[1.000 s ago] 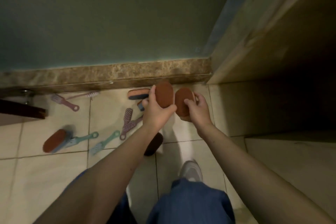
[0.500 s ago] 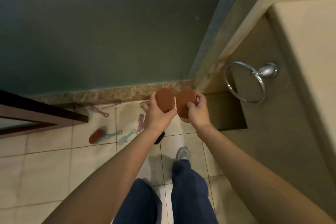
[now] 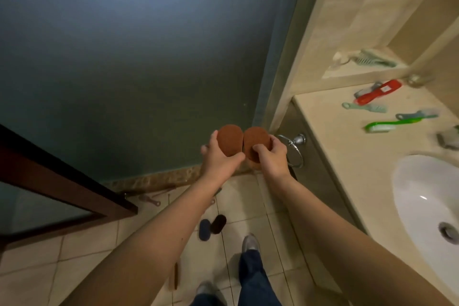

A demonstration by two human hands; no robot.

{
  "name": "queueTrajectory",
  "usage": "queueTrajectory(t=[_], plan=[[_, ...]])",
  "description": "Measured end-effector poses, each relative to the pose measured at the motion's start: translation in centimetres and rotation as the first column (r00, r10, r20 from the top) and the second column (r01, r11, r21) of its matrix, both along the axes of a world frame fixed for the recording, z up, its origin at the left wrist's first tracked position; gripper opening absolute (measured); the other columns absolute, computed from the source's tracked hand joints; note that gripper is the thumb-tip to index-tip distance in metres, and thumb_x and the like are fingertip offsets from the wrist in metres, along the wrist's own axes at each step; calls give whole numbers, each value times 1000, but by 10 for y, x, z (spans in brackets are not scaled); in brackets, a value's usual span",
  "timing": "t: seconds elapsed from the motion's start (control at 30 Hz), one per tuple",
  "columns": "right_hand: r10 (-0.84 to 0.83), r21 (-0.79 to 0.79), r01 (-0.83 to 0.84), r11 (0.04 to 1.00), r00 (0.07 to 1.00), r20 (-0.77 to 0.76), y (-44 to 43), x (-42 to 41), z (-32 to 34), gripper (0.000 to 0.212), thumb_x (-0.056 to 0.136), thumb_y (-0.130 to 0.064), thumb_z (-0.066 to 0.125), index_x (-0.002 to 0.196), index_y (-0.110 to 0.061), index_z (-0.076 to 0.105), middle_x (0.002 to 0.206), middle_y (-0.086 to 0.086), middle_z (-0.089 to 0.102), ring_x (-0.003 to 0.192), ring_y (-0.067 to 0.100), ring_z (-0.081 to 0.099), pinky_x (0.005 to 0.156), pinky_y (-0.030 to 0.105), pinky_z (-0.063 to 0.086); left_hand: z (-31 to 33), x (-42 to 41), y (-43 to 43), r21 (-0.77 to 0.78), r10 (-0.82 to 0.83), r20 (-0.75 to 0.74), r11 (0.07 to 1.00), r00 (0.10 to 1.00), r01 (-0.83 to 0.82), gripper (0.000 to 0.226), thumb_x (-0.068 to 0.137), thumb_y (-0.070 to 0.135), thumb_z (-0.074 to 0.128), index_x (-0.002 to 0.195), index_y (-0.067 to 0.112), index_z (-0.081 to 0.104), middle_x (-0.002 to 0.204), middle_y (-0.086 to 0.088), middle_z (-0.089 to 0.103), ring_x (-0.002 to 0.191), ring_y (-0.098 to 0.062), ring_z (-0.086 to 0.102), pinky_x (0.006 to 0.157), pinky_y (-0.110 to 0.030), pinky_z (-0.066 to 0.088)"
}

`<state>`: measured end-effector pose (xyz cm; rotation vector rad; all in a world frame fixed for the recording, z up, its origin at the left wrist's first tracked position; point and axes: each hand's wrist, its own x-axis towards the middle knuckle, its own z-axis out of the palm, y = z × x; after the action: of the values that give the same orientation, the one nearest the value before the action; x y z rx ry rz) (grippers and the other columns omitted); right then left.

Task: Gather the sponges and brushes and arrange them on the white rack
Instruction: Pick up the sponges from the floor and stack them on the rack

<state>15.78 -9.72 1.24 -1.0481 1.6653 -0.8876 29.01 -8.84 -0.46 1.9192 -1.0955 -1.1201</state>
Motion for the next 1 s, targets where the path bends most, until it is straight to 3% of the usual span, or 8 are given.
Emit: queueTrajectory(t=[0.13, 0.33, 0.47, 0.57, 0.67, 0.77, 0.9, 1.0], plan=[[47, -56, -49, 997, 998, -42, 16, -6, 41, 53, 77, -25, 70, 126, -10, 54, 130, 10, 51, 105, 30, 59, 97, 46, 50, 39, -2, 9, -70, -37, -2, 997, 999, 37, 99, 66, 34, 74, 149, 33, 20, 135, -10, 30, 113, -27, 49, 88, -28, 37], [24, -105, -34, 994, 996, -90, 30, -27, 75, 54, 73, -28, 75, 119, -19, 48, 129, 10, 48, 104, 25, 57, 91, 40, 54, 77, -14, 12, -121, -160, 10, 980, 987, 160, 99, 69, 36, 73, 150, 36, 16, 136, -6, 29, 101, -17, 43, 83, -30, 38], [-31, -132, 18, 991, 995, -92, 42, -49, 92, 89, 67, -35, 79, 143, -23, 35, 133, 1, 46, 111, 20, 53, 92, 39, 53, 96, -34, 10, -170, -259, -4, 952, 966, 254, 98, 74, 37, 72, 152, 36, 12, 141, -7, 29, 116, -22, 46, 84, -30, 39], [-73, -180, 59, 982, 995, -74, 54, -69, 108, 96, 59, -44, 78, 143, -27, 35, 124, -6, 47, 105, 13, 51, 82, 30, 52, 109, -57, 7, -213, -350, -15, 916, 937, 339, 94, 78, 38, 69, 153, 35, 12, 146, -4, 32, 120, -20, 45, 84, -29, 40], [-121, -214, 114, 970, 993, -17, 63, -95, 124, 109, 44, -51, 71, 143, -22, 37, 127, -1, 51, 111, 20, 55, 88, 39, 56, 123, -83, 1, -254, -419, -14, 880, 908, 402, 91, 80, 38, 69, 153, 35, 14, 148, -2, 35, 125, -22, 46, 91, -31, 45], [-169, -237, 174, 956, 985, 45, 65, -123, 138, 90, 58, -46, 68, 139, -21, 40, 123, -1, 53, 107, 19, 57, 76, 30, 56, 139, -113, -6, -279, -477, -22, 847, 878, 453, 89, 81, 38, 70, 152, 34, 17, 147, -2, 37, 128, -25, 45, 102, -41, 46], [-263, -261, 286, 922, 957, 119, 61, -169, 157, 53, 78, -40, 69, 123, -28, 44, 101, -11, 57, 81, 11, 61, 50, 14, 47, 159, -166, -17, -326, -541, -33, 801, 841, 502, 87, 77, 38, 72, 150, 33, 24, 144, 0, 40, 126, -24, 46, 101, -44, 48], [-325, -288, 356, 889, 933, 152, 62, -211, 173, 62, 71, -41, 66, 127, -20, 48, 107, 4, 63, 75, 14, 61, 51, 19, 46, 176, -215, -21, -372, -589, -65, 763, 805, 528, 91, 71, 36, 73, 149, 26, 28, 142, -1, 44, 124, -19, 49, 103, -38, 46]])
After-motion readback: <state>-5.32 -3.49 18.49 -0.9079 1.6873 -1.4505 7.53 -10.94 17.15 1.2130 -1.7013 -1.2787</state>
